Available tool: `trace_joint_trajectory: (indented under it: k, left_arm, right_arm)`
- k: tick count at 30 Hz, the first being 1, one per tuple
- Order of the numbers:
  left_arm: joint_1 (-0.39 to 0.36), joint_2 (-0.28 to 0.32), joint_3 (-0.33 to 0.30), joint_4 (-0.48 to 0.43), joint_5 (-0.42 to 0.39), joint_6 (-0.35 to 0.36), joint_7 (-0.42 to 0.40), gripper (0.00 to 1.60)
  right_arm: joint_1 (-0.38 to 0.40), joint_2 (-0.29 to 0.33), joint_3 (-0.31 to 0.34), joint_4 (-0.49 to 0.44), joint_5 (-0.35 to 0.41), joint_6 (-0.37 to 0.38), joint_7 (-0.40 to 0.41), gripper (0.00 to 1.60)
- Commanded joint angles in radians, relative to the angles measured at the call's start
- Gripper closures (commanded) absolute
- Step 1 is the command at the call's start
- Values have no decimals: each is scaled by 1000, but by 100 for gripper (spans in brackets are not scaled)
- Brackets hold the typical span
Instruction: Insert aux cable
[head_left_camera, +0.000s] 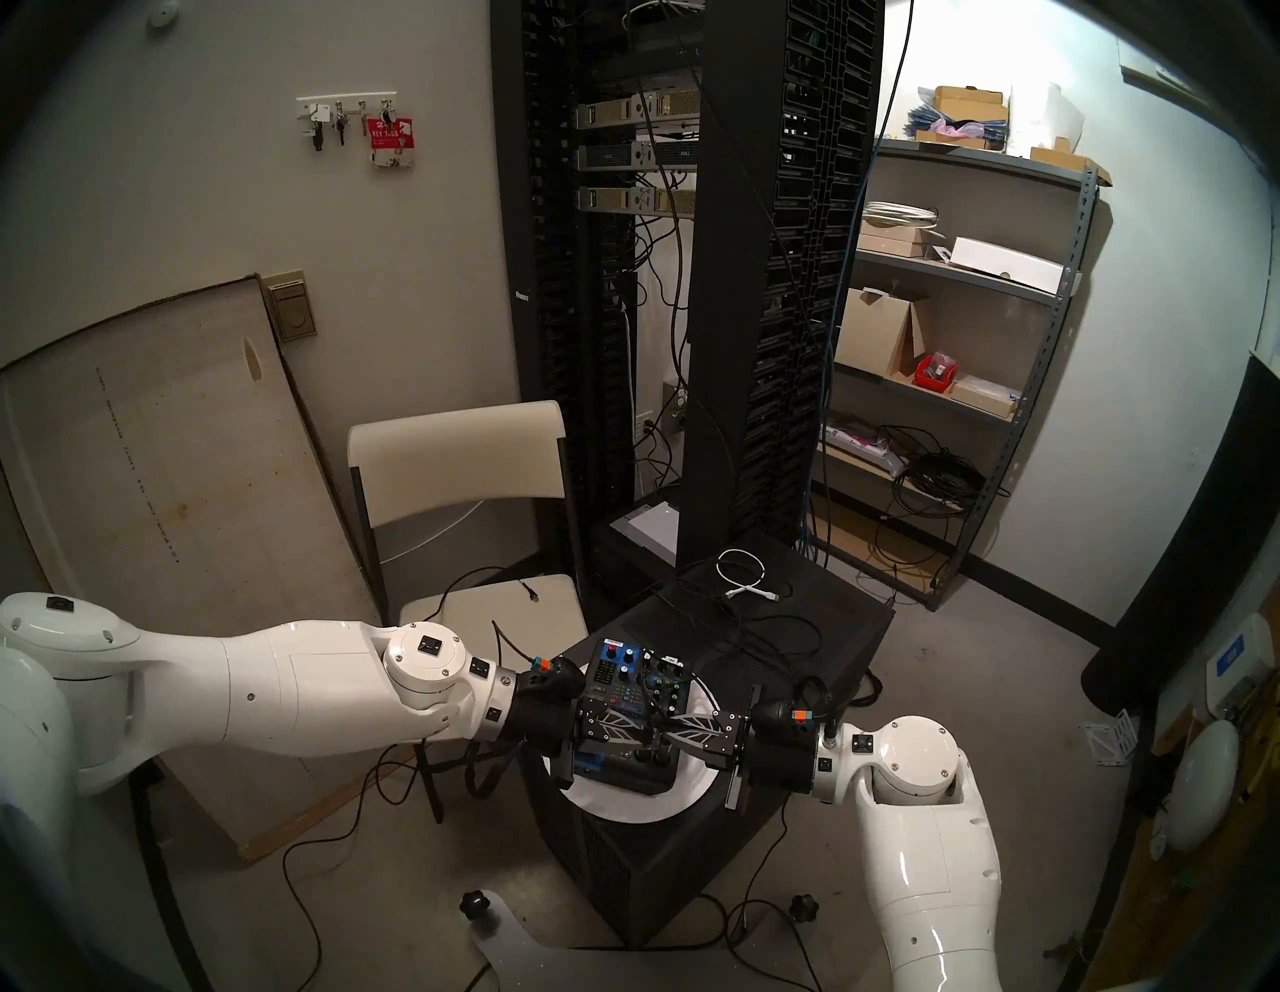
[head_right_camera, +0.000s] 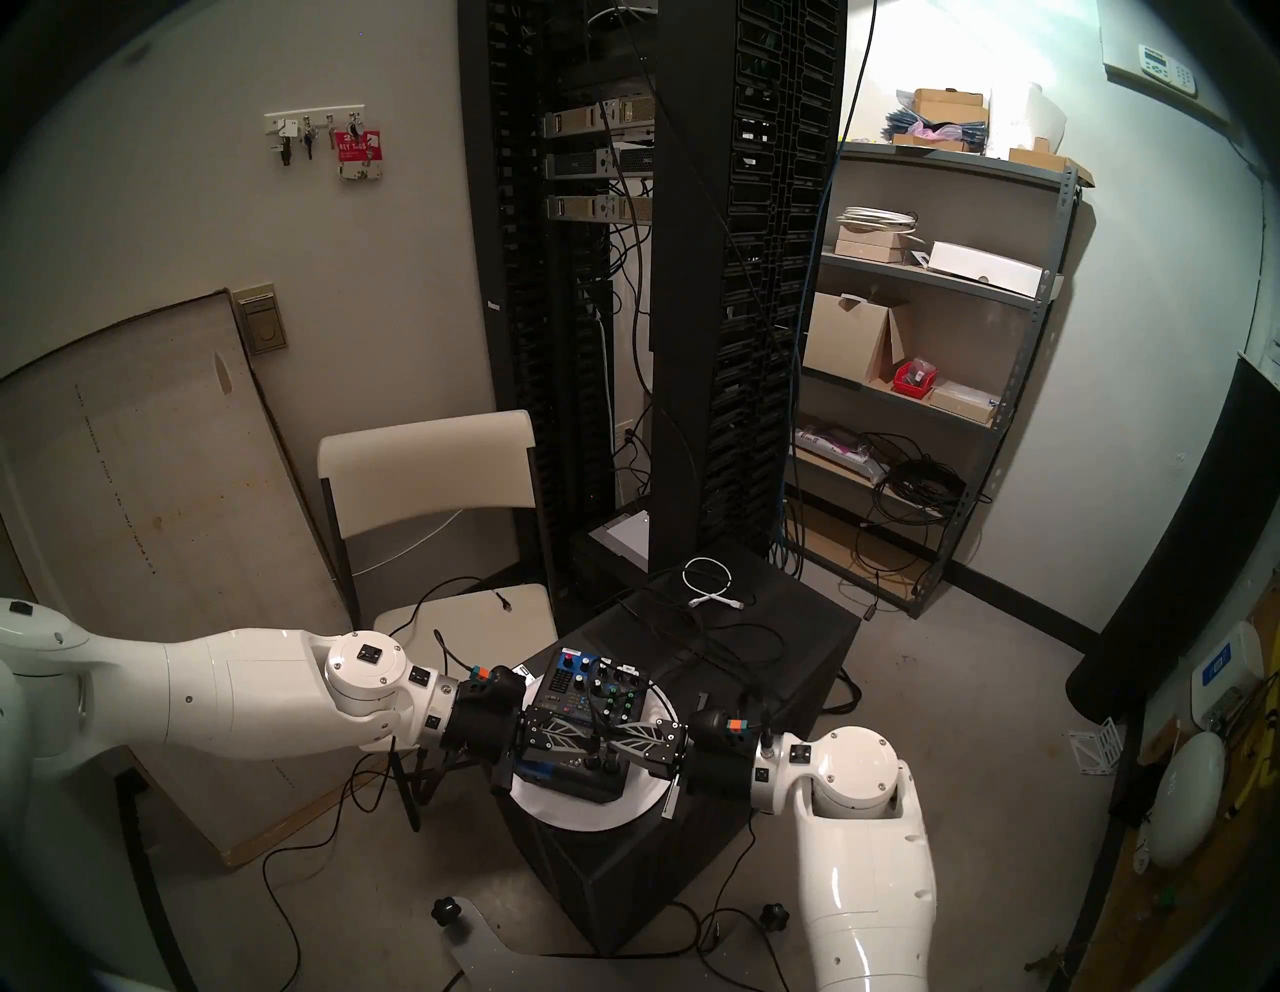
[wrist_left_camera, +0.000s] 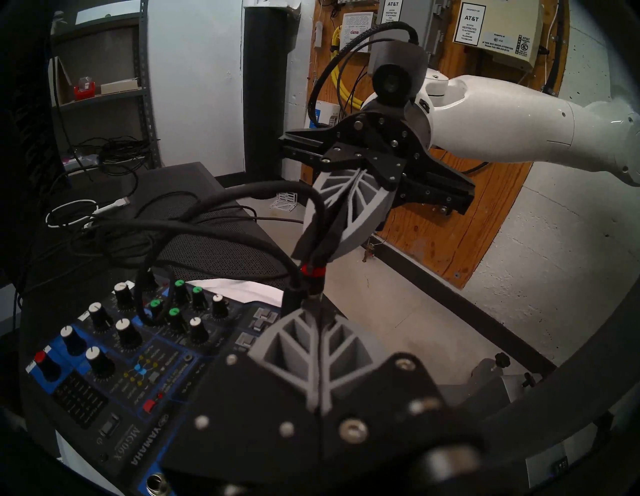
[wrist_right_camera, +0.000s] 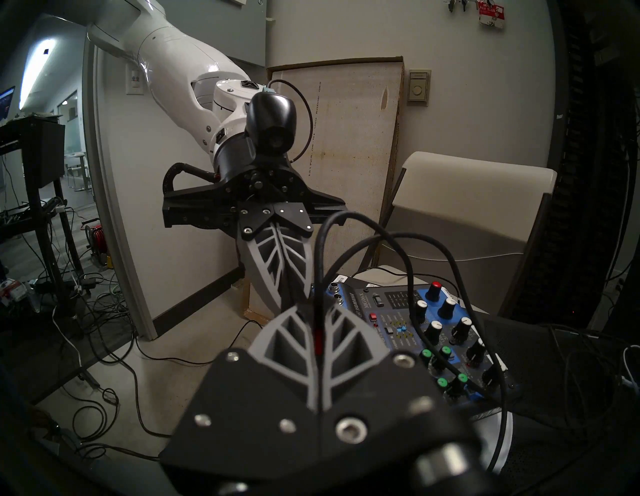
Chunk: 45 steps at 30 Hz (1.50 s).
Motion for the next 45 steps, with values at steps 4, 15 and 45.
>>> trace_joint_trajectory:
  k: [4, 15, 45]
  left_arm:
    - [-9, -23, -16, 13, -8, -4, 10, 160]
    - [-9, -11, -15, 1, -7, -6, 20, 160]
    - [-17, 18, -10, -27, -1, -8, 44, 160]
  right_arm:
    - [-9, 6, -12, 0, -12, -1, 11, 160]
    - [-19, 8, -29, 16, -32, -12, 16, 160]
    - [-56, 11, -41, 39, -35, -84, -57, 160]
